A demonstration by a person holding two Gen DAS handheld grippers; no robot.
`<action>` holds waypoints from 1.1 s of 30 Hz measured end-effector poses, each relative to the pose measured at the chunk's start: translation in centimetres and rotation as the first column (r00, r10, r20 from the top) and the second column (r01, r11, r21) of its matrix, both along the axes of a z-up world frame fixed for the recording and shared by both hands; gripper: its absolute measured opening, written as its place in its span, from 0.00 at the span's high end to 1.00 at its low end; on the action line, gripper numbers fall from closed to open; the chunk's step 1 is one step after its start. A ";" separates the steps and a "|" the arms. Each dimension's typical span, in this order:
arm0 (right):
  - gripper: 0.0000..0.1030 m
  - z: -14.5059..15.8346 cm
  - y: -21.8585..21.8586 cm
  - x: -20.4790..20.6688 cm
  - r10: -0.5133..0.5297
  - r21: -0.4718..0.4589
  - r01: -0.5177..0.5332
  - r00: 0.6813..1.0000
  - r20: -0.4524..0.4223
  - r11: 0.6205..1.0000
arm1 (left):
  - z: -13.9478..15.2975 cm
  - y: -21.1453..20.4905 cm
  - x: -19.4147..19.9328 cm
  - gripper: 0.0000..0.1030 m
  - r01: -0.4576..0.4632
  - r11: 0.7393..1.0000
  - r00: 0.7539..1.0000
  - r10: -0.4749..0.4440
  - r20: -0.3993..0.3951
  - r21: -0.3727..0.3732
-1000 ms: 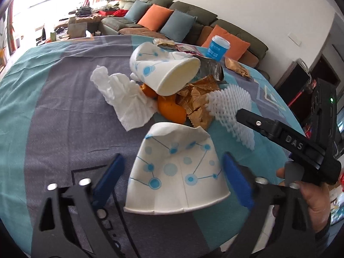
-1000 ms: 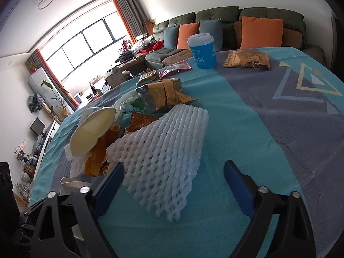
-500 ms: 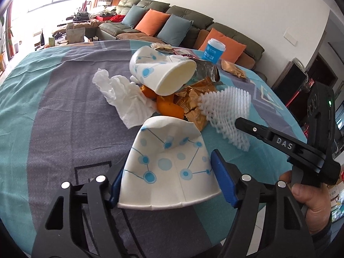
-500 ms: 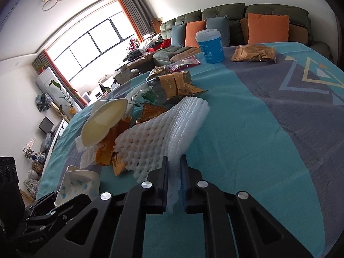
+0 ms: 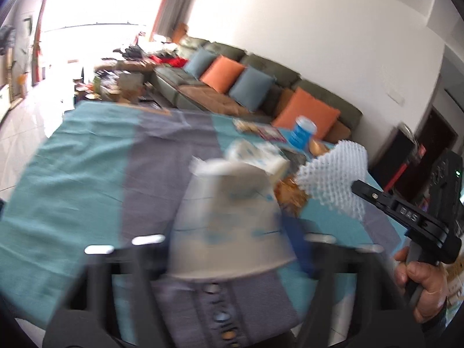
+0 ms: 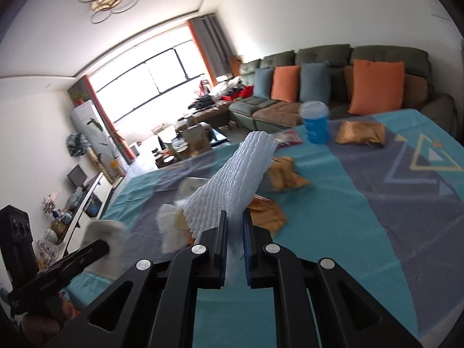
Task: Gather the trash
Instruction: 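Carry the cup and foam net to the teal bin and release both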
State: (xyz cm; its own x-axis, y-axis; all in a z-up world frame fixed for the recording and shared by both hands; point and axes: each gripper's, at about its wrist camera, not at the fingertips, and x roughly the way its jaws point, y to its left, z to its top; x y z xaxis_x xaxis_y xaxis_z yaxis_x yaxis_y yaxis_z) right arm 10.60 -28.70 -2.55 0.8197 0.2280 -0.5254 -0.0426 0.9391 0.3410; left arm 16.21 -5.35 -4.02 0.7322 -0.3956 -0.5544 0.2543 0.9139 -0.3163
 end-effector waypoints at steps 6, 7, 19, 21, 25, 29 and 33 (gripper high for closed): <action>0.92 1.3 6.1 2.4 0.158 -0.018 -0.157 0.987 0.031 0.987 | 0.3 6.2 -0.3 0.70 -0.138 0.990 0.990 0.138 0.013 0.004; 0.92 1.4 7.1 2.5 0.173 -0.020 -0.173 0.984 0.033 0.985 | 0.2 6.9 -0.2 0.73 -0.143 0.990 0.990 0.143 0.005 0.002; 0.92 2.1 10.6 3.5 0.207 -0.052 -0.205 0.978 0.028 0.977 | -3.6 9.3 1.1 0.34 -0.149 0.987 0.980 0.139 -0.146 -0.059; 0.92 2.0 10.7 3.3 0.210 -0.051 -0.208 0.977 0.026 0.977 | -4.6 8.9 1.6 0.41 -0.133 0.987 0.974 0.114 -0.195 -0.086; 0.92 2.3 10.6 3.1 0.215 -0.049 -0.213 0.976 0.034 0.976 | -6.6 8.7 2.7 0.57 -0.131 0.983 0.959 0.094 -0.268 -0.126; 0.92 2.4 10.3 3.2 0.216 -0.046 -0.214 0.976 0.040 0.976 | -6.7 8.4 2.7 0.66 -0.140 0.979 0.964 0.101 -0.248 -0.145; 0.92 2.5 10.3 3.0 0.217 -0.040 -0.215 0.975 0.041 0.976 | -6.5 8.3 3.0 0.77 -0.126 0.977 0.969 0.083 -0.234 -0.172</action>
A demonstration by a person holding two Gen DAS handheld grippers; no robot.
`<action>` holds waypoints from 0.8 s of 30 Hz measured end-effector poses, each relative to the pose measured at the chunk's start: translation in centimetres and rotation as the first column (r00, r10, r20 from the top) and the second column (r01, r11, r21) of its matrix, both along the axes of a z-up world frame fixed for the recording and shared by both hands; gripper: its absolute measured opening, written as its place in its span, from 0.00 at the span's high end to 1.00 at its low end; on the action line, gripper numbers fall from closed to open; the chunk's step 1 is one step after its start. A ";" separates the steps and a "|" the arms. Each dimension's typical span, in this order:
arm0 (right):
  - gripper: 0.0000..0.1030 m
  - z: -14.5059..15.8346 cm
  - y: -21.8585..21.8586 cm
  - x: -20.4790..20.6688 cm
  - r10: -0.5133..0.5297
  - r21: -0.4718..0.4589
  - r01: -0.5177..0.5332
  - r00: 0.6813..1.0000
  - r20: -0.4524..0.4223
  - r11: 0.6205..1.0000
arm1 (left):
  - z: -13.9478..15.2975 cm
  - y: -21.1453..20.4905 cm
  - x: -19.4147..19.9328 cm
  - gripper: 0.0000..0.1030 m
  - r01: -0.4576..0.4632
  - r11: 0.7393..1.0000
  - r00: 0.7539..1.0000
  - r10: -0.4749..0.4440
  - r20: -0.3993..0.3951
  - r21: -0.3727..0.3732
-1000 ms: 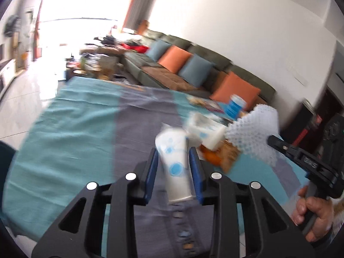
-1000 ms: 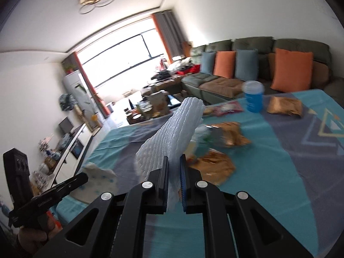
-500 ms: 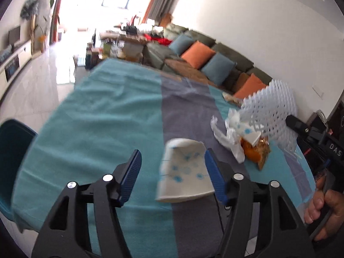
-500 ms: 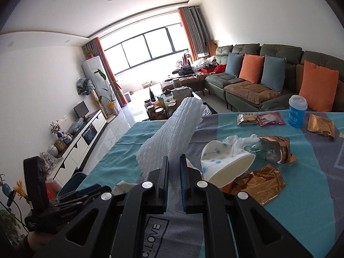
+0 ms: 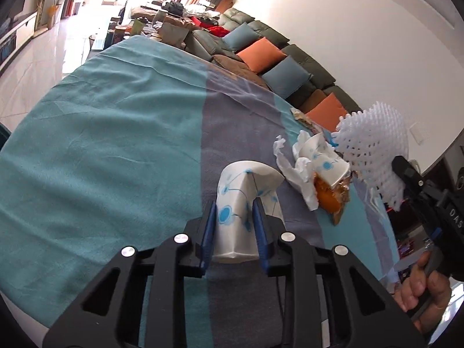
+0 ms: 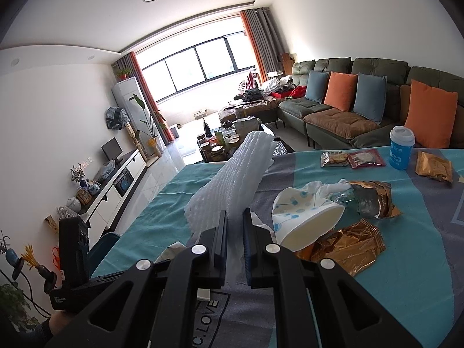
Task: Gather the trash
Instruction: 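Carry the cup and foam net to the teal bin and release both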
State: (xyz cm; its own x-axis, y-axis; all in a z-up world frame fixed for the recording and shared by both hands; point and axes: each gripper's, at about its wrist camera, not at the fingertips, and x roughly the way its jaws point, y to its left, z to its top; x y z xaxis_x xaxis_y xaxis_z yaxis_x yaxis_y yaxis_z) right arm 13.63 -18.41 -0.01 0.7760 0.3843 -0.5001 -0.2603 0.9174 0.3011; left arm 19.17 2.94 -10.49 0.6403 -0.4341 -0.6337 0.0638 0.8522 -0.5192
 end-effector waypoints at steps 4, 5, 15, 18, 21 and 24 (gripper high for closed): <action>0.92 0.2 0.0 -0.1 0.002 -0.001 -0.002 1.000 0.008 1.000 | 1.1 0.3 -0.5 0.79 -0.008 1.000 0.999 0.008 0.037 -0.019; 0.92 0.3 0.1 -0.1 0.004 -0.001 -0.004 1.000 0.008 1.000 | 1.6 0.4 -0.7 0.79 -0.007 1.000 0.998 0.008 0.057 -0.016; 0.92 1.9 4.1 0.7 0.101 -0.003 -0.101 0.994 0.044 0.995 | 5.8 5.7 -3.1 0.79 -0.130 0.991 0.977 0.130 0.168 -0.011; 0.92 2.5 6.5 1.0 0.158 -0.006 -0.158 0.986 0.057 0.987 | 7.2 8.7 -4.9 0.79 -0.212 0.977 0.956 0.207 0.209 0.001; 0.92 2.6 9.4 1.7 0.222 -0.006 -0.222 0.973 0.059 0.975 | 8.2 11.4 -6.5 0.79 -0.290 0.957 0.931 0.281 0.235 0.006; 0.92 2.3 12.7 2.4 0.290 -0.006 -0.290 0.956 0.053 0.957 | 8.8 14.2 -8.2 0.79 -0.364 0.931 0.903 0.350 0.249 0.011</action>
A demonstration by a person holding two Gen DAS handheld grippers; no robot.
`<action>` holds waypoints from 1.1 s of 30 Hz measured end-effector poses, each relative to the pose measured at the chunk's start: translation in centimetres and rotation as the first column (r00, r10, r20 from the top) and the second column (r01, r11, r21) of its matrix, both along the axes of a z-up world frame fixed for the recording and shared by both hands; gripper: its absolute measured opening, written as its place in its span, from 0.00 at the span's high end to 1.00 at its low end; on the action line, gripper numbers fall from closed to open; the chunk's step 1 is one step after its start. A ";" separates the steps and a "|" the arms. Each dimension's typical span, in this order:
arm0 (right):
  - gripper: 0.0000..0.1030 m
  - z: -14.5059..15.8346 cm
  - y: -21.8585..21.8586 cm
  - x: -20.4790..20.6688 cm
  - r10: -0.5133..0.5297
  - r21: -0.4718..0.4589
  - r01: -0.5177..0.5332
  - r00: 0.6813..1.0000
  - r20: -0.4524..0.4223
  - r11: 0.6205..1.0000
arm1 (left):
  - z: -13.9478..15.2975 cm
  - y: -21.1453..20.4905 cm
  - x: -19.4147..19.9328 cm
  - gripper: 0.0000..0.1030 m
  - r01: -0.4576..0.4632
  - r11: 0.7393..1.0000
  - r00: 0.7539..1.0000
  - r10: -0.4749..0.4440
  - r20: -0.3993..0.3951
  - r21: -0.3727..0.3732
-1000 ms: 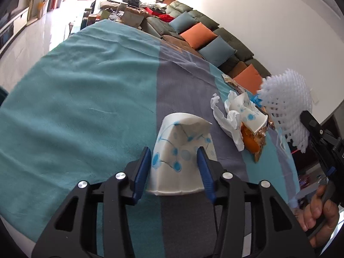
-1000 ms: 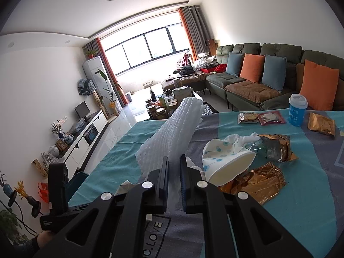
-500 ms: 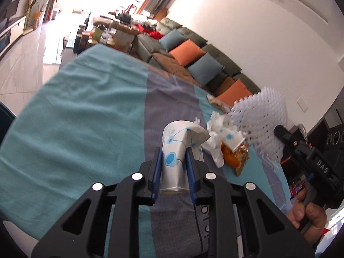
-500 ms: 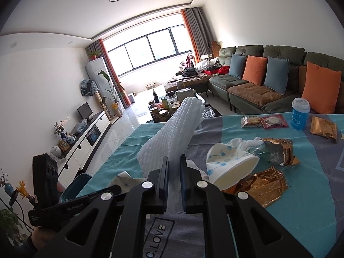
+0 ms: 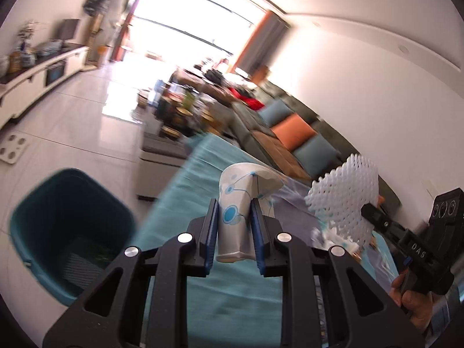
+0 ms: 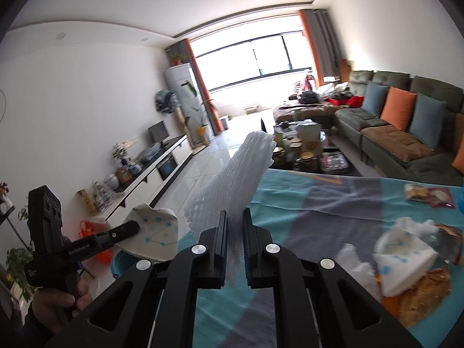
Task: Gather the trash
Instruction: 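Carry the cup and foam net to the teal bin and release both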
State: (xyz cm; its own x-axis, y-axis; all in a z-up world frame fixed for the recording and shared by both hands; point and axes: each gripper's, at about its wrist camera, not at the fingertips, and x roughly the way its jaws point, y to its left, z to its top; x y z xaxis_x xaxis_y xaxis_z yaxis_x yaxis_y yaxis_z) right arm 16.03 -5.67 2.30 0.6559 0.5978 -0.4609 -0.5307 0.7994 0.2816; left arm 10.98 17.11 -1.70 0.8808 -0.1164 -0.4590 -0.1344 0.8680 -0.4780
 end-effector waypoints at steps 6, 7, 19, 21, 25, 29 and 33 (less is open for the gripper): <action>0.92 -1.0 7.0 0.9 0.125 -0.024 -0.125 0.992 -0.026 0.992 | 0.4 5.4 -3.5 0.79 -0.148 0.989 0.989 0.148 -0.003 0.015; 0.92 -1.3 7.8 1.1 0.140 -0.031 -0.141 0.990 -0.033 0.989 | 0.4 6.1 -4.0 0.79 -0.168 0.986 0.986 0.168 -0.007 0.016; 0.92 -4.9 21.4 2.3 0.359 -0.154 -0.377 0.924 -0.133 0.913 | -2.3 14.5 -9.3 0.79 -0.344 0.938 0.934 0.346 -0.088 0.033; 0.92 -6.0 23.7 2.3 0.380 -0.203 -0.408 0.910 -0.163 0.890 | -3.1 15.2 -9.5 0.78 -0.361 0.931 0.924 0.365 -0.110 0.054; 0.92 -8.1 26.6 2.5 0.400 -0.275 -0.448 0.891 -0.215 0.851 | -5.8 16.0 -8.9 0.78 -0.368 0.927 0.912 0.374 -0.169 0.069; 0.91 -10.4 28.6 2.2 0.398 -0.349 -0.467 0.882 -0.254 0.812 | -8.1 16.0 -7.1 0.78 -0.365 0.926 0.900 0.377 -0.221 0.094; 0.85 -11.4 29.4 2.1 0.393 -0.367 -0.475 0.876 -0.278 0.800 | -9.6 16.2 -5.9 0.76 -0.379 0.917 0.882 0.398 -0.252 0.123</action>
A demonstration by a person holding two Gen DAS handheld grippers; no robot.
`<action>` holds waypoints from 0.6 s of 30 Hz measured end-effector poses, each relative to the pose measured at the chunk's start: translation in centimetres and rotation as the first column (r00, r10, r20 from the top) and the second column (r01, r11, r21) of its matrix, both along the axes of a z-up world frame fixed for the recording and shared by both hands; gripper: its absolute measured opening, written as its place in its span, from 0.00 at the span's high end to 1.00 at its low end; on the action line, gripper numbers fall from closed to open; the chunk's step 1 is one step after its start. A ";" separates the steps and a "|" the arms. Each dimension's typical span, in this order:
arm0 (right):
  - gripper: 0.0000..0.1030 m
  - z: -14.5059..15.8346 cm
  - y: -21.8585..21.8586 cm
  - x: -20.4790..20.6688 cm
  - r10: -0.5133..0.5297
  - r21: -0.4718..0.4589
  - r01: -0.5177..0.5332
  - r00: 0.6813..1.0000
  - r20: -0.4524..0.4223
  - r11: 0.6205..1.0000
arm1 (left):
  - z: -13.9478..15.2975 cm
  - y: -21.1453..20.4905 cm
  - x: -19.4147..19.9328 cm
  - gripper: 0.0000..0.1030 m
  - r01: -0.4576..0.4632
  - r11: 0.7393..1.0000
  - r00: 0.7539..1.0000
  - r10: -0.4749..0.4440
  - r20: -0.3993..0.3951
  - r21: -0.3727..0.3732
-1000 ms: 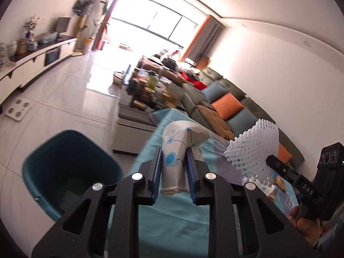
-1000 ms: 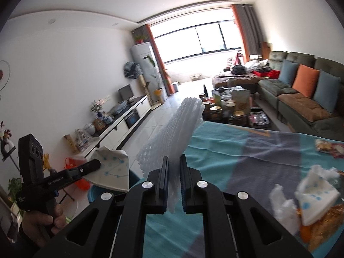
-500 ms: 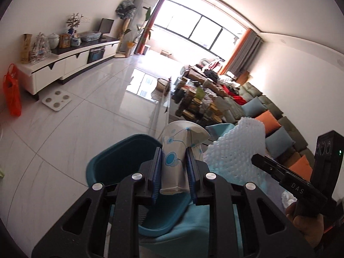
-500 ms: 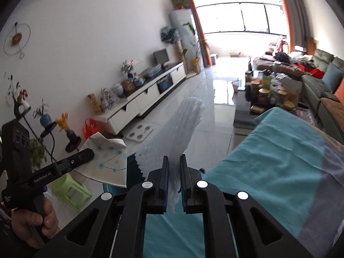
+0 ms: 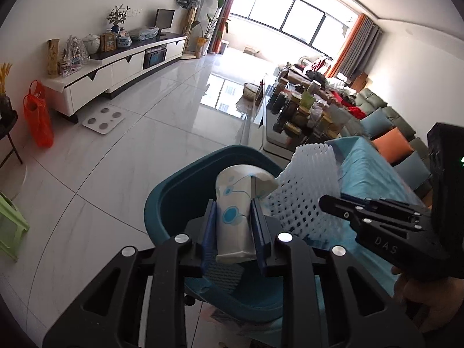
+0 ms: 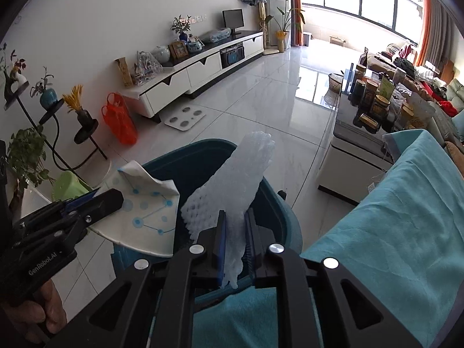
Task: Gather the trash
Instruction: 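Carry the cup and foam net to the teal bin and release both, then return both tools to the table above the remaining trash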
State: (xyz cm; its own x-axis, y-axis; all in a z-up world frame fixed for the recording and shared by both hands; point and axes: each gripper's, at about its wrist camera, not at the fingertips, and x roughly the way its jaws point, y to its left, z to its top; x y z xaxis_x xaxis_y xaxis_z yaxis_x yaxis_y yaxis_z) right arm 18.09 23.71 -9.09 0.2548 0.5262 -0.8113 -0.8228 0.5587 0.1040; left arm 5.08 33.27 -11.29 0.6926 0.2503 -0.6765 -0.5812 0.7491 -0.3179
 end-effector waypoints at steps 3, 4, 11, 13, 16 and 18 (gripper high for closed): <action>0.67 0.0 -0.1 -0.1 -0.011 0.002 0.011 1.000 0.003 1.000 | -0.5 0.4 0.6 0.62 -0.015 1.000 1.000 0.015 -0.012 0.009; 0.67 0.2 -0.1 0.0 -0.017 0.001 0.017 1.000 0.015 1.000 | -0.6 0.5 0.6 0.57 -0.020 1.000 1.000 0.020 -0.011 0.013; 0.56 1.3 -2.1 0.5 -0.057 0.059 0.056 0.998 0.013 0.997 | 1.7 -0.3 0.1 0.30 -0.041 0.999 0.998 0.039 0.039 0.031; 0.50 2.2 -3.1 0.5 -0.072 0.094 0.070 0.997 0.021 0.993 | 2.9 -0.9 -0.1 0.16 -0.040 0.998 0.997 0.037 0.066 0.043; 0.41 3.6 -4.6 0.2 -0.104 0.145 0.094 0.993 0.059 0.985 | 4.6 -1.6 -0.2 0.06 -0.036 0.997 0.994 0.029 0.102 0.067; 0.35 4.6 -5.8 -0.1 -0.123 0.181 0.107 0.989 0.080 0.978 | 5.8 -2.2 -0.4 0.05 -0.034 0.996 0.992 0.023 0.125 0.083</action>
